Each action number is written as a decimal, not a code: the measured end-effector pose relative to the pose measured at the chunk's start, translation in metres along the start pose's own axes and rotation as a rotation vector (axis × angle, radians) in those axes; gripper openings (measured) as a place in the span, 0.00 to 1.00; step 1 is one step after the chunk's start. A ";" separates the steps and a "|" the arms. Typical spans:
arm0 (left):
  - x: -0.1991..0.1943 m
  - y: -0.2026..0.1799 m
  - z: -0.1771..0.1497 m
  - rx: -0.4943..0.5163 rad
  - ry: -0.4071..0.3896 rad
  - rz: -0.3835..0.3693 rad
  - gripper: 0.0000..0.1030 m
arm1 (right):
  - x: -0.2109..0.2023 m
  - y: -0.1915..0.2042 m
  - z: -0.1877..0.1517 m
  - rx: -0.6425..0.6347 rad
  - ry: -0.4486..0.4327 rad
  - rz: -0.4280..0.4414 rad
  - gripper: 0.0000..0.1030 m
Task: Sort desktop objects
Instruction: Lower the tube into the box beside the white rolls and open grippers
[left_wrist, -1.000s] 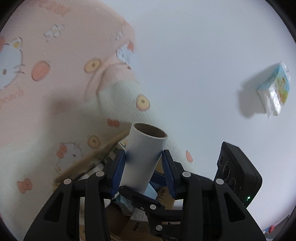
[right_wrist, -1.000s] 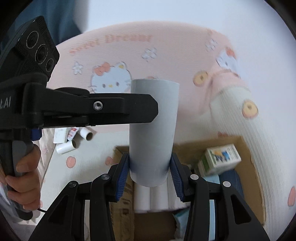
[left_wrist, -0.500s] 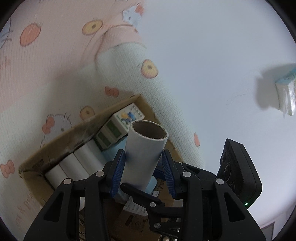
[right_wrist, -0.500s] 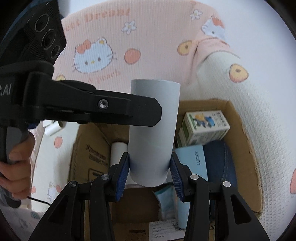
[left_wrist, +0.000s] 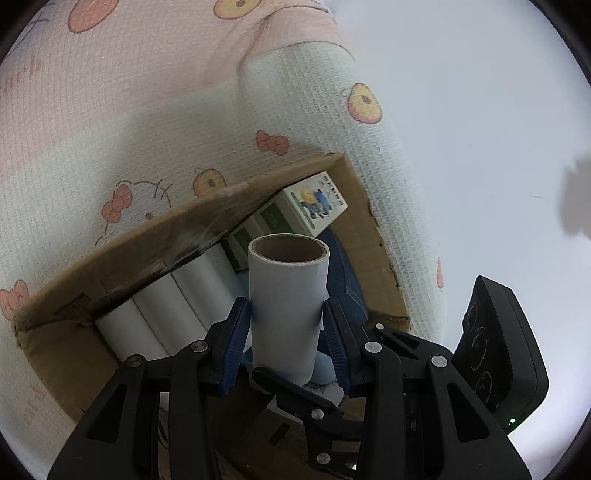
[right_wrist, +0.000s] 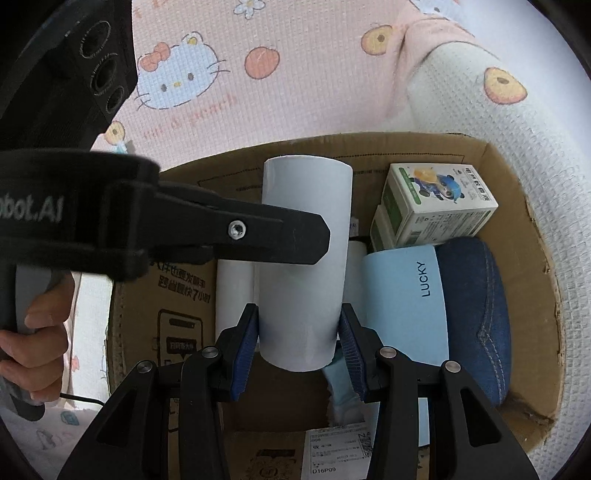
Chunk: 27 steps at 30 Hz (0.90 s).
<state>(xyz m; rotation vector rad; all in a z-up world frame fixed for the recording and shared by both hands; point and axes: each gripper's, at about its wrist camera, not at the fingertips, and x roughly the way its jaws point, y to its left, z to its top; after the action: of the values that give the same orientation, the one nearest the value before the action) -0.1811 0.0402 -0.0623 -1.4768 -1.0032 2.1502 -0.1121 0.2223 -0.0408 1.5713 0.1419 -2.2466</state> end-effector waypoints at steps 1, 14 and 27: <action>0.000 0.000 0.000 -0.001 0.001 0.006 0.42 | 0.002 -0.001 0.001 0.000 0.006 0.000 0.40; 0.027 0.007 -0.005 -0.032 0.063 0.138 0.43 | 0.029 -0.014 0.008 0.031 0.098 0.020 0.40; 0.041 0.022 0.004 -0.109 0.065 0.187 0.43 | 0.024 -0.017 0.015 -0.032 0.070 -0.025 0.40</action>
<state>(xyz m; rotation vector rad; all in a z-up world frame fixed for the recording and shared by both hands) -0.1986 0.0494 -0.1045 -1.7434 -1.0096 2.1876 -0.1385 0.2271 -0.0594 1.6406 0.2167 -2.1980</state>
